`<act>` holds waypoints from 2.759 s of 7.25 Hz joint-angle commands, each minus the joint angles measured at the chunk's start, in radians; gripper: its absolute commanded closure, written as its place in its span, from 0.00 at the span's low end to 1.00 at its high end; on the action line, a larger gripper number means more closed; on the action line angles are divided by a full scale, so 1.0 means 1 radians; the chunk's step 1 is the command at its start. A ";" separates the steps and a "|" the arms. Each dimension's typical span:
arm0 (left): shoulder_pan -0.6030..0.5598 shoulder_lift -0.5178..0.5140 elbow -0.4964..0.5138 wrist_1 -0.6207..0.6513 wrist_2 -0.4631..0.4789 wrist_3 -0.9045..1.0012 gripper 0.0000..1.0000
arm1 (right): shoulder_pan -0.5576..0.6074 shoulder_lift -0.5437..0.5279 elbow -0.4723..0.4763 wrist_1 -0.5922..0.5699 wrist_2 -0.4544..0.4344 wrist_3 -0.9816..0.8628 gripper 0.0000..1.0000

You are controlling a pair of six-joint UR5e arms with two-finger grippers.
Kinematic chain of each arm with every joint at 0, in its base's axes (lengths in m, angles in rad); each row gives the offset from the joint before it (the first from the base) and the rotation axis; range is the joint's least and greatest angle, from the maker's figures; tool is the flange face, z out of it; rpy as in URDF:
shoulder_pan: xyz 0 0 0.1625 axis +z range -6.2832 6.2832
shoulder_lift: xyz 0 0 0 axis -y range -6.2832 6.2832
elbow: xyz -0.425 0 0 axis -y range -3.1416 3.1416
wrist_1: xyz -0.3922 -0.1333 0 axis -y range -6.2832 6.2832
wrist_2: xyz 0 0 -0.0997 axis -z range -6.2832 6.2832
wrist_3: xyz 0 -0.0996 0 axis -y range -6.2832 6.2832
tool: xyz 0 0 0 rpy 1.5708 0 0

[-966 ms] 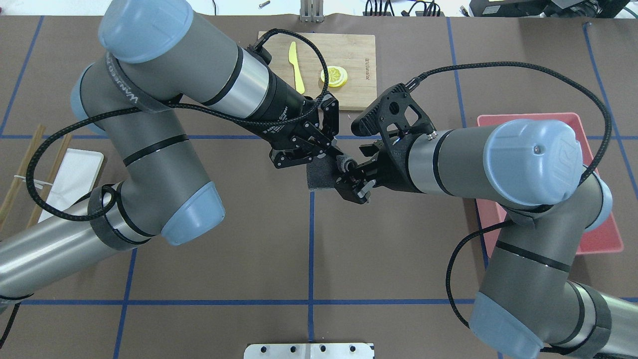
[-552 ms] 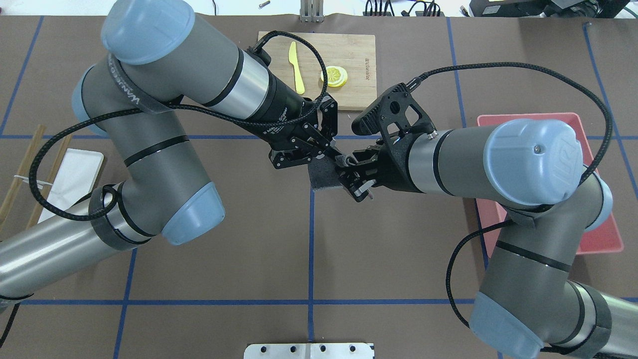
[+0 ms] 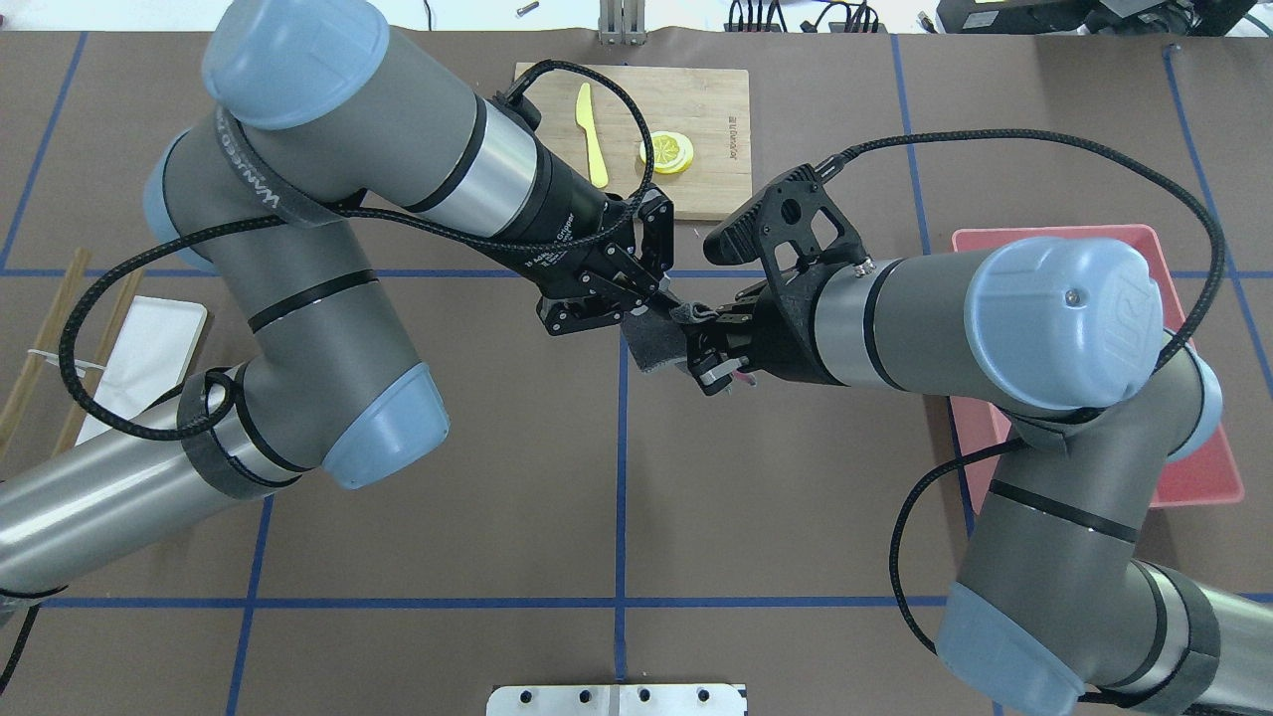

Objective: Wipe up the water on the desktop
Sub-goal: 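Grasp the cloth with the right gripper while the left gripper releases and withdraws, then lower the held cloth onto the table with the right gripper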

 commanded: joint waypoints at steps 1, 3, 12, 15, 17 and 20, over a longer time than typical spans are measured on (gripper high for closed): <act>-0.001 0.002 -0.014 0.002 0.105 0.005 0.01 | 0.003 -0.005 0.000 -0.002 0.002 0.025 1.00; -0.030 0.043 -0.049 0.003 0.103 0.006 0.01 | 0.020 -0.019 0.002 -0.017 0.007 0.023 1.00; -0.337 0.243 -0.091 0.152 -0.023 0.471 0.01 | 0.124 -0.022 -0.273 -0.331 0.008 -0.410 1.00; -0.337 0.258 -0.085 0.152 -0.023 0.471 0.01 | 0.102 -0.022 -0.347 -0.330 0.016 -0.420 1.00; -0.337 0.272 -0.082 0.154 -0.023 0.512 0.01 | 0.065 -0.021 -0.345 -0.333 0.133 -0.406 1.00; -0.347 0.292 -0.082 0.154 -0.023 0.554 0.01 | -0.006 -0.018 -0.302 -0.324 0.211 -0.293 1.00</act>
